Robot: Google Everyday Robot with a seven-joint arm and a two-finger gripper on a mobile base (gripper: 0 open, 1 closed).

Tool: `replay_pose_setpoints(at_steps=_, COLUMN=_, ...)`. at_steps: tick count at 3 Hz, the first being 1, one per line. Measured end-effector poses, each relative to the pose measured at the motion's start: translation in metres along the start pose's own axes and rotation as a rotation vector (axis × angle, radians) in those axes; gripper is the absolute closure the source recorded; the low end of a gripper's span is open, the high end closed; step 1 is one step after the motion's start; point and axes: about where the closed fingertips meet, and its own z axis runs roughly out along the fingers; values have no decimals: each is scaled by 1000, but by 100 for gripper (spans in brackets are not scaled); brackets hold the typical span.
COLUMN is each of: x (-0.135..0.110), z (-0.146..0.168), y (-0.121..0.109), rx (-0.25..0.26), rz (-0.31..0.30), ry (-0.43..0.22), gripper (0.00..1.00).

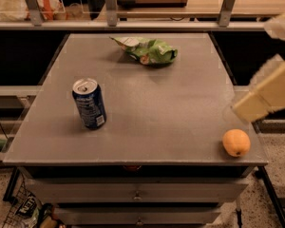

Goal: Move pepsi can near green rice chip bag

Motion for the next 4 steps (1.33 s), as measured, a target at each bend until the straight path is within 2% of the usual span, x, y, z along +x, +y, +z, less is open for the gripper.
replay_pose_setpoints(at_steps=1, x=21, z=14, y=16, rx=44, rz=35, ry=-106, gripper=0)
replay_pose_setpoints(at_steps=2, x=26, z=39, y=27, rx=66, rz=33, ry=-216, gripper=0)
replay_pose_setpoints(at_steps=3, x=23, z=63, y=36, rx=38, rz=64, ry=-318, gripper=0)
replay_pose_setpoints(at_steps=4, x=13, z=85, y=50, rx=-17, rz=112, ry=-428, gripper=0)
